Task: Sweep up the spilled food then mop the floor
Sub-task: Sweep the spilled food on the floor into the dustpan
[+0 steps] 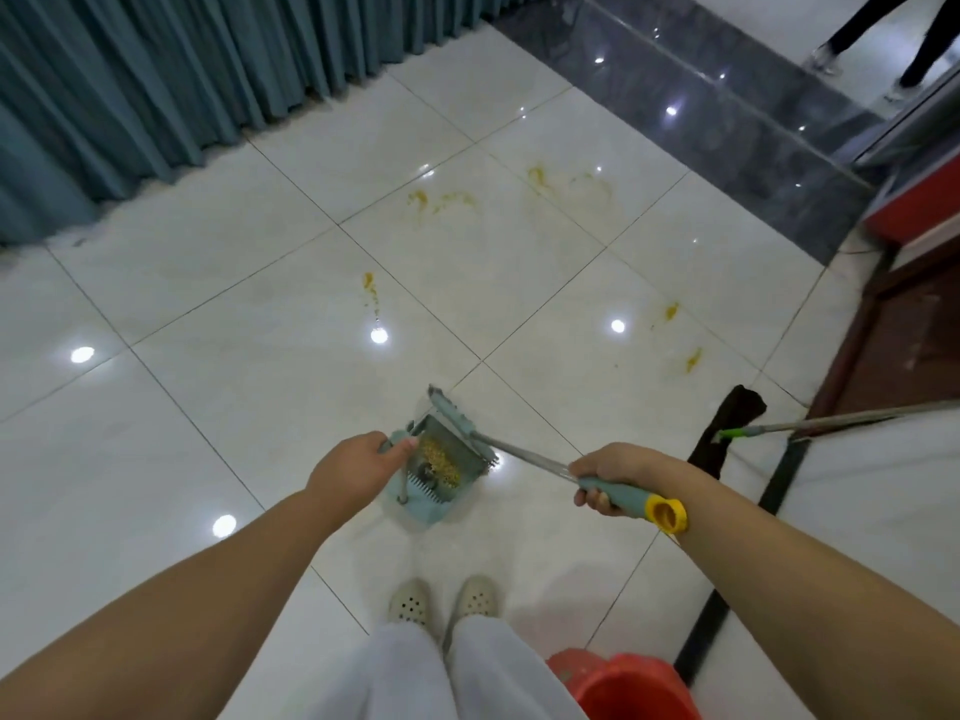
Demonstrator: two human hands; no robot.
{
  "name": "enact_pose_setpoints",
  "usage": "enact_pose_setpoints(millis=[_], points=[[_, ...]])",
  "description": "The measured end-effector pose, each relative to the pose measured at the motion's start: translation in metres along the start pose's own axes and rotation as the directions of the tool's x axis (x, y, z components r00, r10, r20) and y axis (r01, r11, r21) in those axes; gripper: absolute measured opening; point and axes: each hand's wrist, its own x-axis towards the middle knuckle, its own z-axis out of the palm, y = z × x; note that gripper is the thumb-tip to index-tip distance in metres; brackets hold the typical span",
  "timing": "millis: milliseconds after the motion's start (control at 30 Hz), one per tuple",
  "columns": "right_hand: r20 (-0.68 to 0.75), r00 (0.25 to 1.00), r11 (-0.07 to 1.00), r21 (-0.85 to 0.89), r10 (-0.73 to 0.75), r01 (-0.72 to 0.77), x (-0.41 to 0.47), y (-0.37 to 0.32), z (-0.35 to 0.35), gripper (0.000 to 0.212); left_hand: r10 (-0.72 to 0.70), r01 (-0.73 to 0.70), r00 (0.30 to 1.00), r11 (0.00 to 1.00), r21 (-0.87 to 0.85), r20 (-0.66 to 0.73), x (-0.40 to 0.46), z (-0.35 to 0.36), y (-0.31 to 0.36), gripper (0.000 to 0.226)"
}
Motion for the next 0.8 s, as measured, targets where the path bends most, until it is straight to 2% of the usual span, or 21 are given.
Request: enact_pose_setpoints(millis=[300,433,633,800], points=[[-0.084,0.996,0.999,-0.050,-0.024,0.020,0.037,-0.011,-0.009,0.020,-0.034,0.037,0.998,0.998,0.050,-0.061,-0.013,-0.003,-0.018,0.061],[-0.038,0.999,1.000,-0.026,0.013,-0.014,0.050,-0.004,-0.004,0.016,-0.049,0.054,0.997,0.995,0.079,-0.065,-0.013,0.004,-0.019,0.058],[0.120,0.989,0.996,-0.014,0.090,-0.089,0.042,0.011,-0.001,0.016,-0.166,0.170,0.985,0.980,-0.102,0.049,-0.014,0.007,-0.020,0.051],[0.140,0.986,0.995,-0.054,0.086,-0.079,0.025,0.011,-0.014,0.015,-0.197,0.213,0.975,0.962,-0.171,0.107,-0.014,0.007,-0.013,0.048]])
